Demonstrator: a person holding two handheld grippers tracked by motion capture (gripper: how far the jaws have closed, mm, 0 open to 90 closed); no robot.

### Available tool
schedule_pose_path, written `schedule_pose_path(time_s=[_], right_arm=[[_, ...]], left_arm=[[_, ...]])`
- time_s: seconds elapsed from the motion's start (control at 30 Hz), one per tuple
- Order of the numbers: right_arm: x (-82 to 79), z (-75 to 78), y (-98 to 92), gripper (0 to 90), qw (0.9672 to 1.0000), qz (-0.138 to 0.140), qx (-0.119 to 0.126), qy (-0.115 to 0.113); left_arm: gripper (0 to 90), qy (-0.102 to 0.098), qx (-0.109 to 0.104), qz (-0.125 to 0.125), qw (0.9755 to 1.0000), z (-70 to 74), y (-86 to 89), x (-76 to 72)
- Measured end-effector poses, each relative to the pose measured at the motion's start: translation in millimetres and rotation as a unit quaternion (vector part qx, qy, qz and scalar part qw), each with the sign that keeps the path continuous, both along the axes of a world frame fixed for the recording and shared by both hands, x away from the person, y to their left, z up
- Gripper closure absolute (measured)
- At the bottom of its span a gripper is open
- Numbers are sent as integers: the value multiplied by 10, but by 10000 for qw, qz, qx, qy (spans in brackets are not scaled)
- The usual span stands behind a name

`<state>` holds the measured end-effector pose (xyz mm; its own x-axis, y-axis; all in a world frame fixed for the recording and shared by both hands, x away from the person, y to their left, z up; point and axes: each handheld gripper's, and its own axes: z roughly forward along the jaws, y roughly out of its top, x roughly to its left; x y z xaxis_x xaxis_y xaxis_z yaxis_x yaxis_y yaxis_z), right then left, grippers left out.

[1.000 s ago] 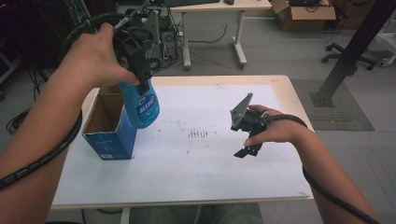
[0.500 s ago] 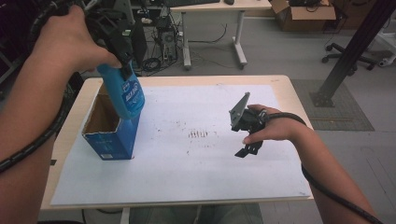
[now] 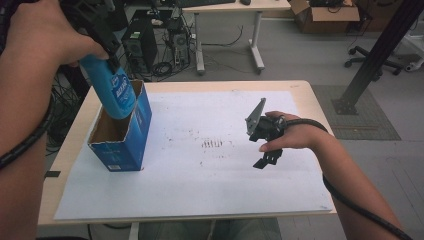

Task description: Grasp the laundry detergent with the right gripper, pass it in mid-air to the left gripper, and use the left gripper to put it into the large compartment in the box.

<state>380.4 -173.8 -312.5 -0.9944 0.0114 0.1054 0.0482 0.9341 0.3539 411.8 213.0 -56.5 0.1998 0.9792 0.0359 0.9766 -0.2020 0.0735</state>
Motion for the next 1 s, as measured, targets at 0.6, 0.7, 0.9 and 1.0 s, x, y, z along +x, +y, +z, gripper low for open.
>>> schedule_pose_path(time_s=[0.6, 0.7, 0.9, 1.0], right_arm=[[-2, 107, 0, 34, 9988, 70, -452, 147], [-2, 122, -3, 32, 9987, 46, -473, 160], [-13, 138, -11, 32, 9985, 48, -521, 184], [-15, 135, -12, 32, 9984, 43, -523, 201]], left_arm=[[378, 123, -39, 395, 9991, -226, 334, 113], [378, 143, -70, 465, 9988, -269, 375, 132], [378, 130, -8, 606, 9981, -348, 436, 159], [378, 138, -3, 635, 9979, -388, 454, 171]])
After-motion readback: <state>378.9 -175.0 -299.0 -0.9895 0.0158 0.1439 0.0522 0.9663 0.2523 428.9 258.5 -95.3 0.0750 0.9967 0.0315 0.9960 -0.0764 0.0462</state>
